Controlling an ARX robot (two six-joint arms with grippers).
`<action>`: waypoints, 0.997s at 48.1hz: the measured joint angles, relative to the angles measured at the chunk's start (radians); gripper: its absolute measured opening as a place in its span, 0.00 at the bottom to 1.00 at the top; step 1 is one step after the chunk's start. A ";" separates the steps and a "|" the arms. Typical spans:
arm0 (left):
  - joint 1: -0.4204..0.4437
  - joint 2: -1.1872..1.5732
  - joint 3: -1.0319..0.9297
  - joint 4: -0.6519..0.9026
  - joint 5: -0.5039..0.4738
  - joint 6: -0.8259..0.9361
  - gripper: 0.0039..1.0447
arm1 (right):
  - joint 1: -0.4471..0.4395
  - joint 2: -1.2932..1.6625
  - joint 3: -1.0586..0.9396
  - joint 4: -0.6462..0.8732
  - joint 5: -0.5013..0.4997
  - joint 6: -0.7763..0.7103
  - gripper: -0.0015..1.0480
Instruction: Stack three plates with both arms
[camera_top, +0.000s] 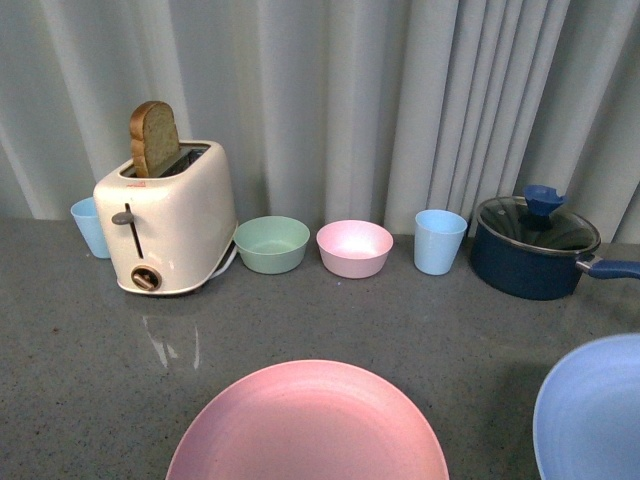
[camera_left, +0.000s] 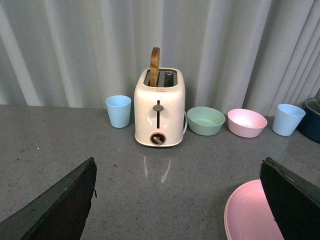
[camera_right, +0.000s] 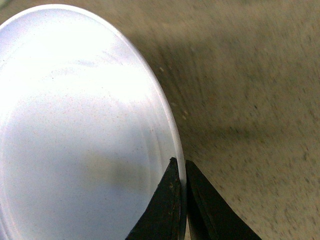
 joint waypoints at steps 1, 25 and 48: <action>0.000 0.000 0.000 0.000 0.000 0.000 0.94 | 0.012 -0.021 0.000 0.000 -0.008 0.010 0.03; 0.000 0.000 0.000 0.000 0.000 0.000 0.94 | 0.625 0.103 -0.034 0.314 0.130 0.347 0.03; 0.000 0.000 0.000 0.000 0.000 0.000 0.94 | 0.734 0.279 0.113 0.326 0.174 0.387 0.03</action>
